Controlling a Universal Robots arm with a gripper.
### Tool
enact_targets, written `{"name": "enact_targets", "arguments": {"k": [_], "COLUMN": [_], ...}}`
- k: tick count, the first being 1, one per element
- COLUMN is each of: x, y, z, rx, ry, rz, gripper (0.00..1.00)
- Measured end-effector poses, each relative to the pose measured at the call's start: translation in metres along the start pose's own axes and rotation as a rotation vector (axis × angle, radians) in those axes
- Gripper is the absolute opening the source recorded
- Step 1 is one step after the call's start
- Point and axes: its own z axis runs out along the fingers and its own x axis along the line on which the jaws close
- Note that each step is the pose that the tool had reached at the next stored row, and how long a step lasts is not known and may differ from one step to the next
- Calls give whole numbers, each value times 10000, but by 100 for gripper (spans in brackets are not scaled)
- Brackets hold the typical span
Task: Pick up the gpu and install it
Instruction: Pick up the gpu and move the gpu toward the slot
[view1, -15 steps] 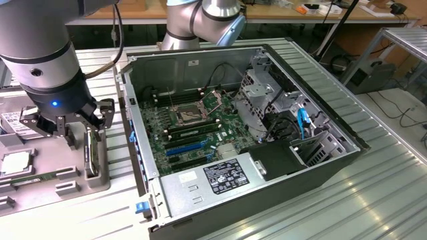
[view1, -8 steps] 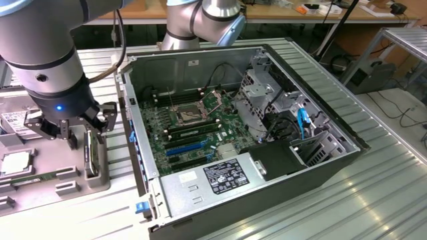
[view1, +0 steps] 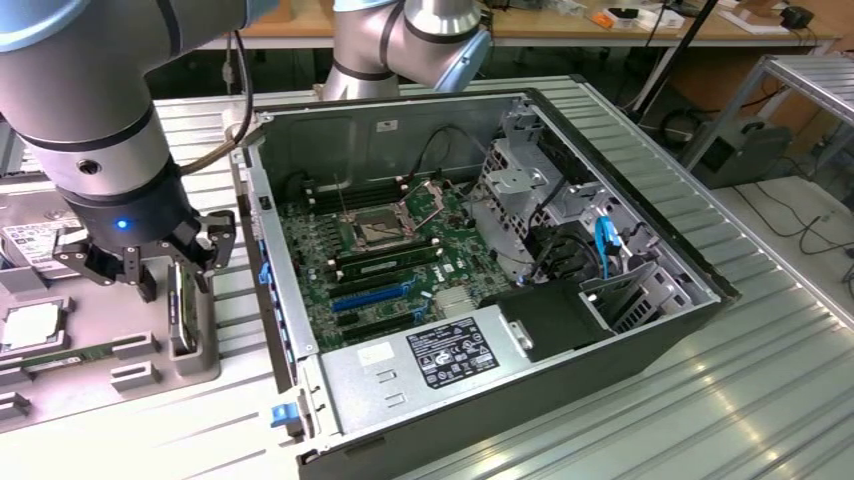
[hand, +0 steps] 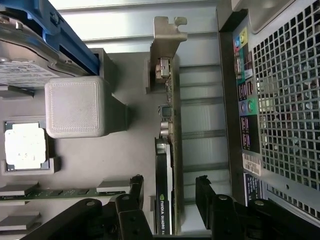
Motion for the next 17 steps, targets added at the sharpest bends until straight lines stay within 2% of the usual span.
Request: {"name": "enact_targets", "arguments": {"k": [9, 17], "x": [2, 2], "y": [-16, -17], "z": [136, 142], "rx": [0, 0], "ry": [0, 0], "rz": [0, 0], "gripper": [54, 54]}}
